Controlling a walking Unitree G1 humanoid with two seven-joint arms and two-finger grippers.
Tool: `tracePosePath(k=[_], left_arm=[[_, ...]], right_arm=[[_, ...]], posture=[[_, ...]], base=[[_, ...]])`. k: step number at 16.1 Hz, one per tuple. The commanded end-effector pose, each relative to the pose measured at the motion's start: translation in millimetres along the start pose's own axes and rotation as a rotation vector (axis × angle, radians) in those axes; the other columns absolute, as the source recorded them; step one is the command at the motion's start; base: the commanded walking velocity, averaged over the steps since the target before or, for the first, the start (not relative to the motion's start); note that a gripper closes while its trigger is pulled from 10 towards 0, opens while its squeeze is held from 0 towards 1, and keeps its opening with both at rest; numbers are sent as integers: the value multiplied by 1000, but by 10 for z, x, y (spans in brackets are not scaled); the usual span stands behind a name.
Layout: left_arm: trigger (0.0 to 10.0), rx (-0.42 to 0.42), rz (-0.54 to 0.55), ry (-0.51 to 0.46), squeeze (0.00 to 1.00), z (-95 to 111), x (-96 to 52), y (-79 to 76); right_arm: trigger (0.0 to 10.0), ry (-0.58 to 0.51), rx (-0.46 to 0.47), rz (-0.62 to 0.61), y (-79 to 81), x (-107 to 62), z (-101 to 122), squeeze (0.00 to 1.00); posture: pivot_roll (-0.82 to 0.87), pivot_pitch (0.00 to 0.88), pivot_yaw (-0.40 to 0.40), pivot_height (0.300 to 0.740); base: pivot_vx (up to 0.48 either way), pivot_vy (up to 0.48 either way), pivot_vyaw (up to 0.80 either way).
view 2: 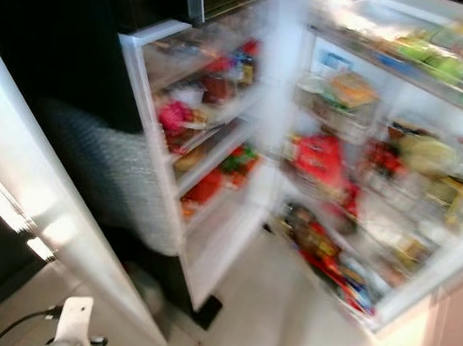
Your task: Restocking fridge
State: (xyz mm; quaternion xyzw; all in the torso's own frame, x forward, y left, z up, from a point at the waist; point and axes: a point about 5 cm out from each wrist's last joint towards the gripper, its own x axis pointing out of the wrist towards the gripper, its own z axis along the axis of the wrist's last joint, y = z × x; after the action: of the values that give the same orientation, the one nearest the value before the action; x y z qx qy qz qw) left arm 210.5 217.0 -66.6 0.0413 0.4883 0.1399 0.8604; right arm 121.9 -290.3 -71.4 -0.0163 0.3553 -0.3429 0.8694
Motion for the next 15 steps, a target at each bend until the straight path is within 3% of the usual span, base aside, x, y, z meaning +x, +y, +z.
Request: tracePosePath(k=[1, 5, 7, 9, 11, 12, 15], left_arm=[[10000, 14, -5, 10, 0, -20, 2, 12], [10000, 23, -32, -13, 0, 2, 2, 8], [10000, 15, -31, -18, 0, 13, 2, 7], [10000, 14, -30, -12, 0, 14, 2, 3], [10000, 11, -28, -10, 0, 16, 1, 0], [10000, 9, -28, -11, 0, 19, 1, -1], [10000, 8, -30, -11, 0, 27, 2, 1]], right_arm=[[10000, -220, 15, -49, 170, 185, 737, 0], [10000, -320, 100, -253, -90, 232, 1016, 0], [10000, -252, 148, -461, -307, 217, 902, 0], [10000, -234, 143, -569, -497, 202, 853, 0], [10000, -256, 154, -605, -586, 210, 929, 0], [10000, -298, 162, -580, -574, 228, 1049, 0], [10000, -452, 131, -401, -302, 255, 1441, 0]], posture=[[-73, 0, 46, 740], [-82, 0, 46, 740], [-79, 0, 41, 740], [-77, 0, 37, 740], [-76, 0, 35, 740], [-75, 0, 36, 740], [-74, 0, 39, 740]], base=[[0, 0, 0], [0, 0, 0], [0, 0, 0], [0, 0, 0], [0, 0, 0], [0, 0, 0], [0, 0, 0]])
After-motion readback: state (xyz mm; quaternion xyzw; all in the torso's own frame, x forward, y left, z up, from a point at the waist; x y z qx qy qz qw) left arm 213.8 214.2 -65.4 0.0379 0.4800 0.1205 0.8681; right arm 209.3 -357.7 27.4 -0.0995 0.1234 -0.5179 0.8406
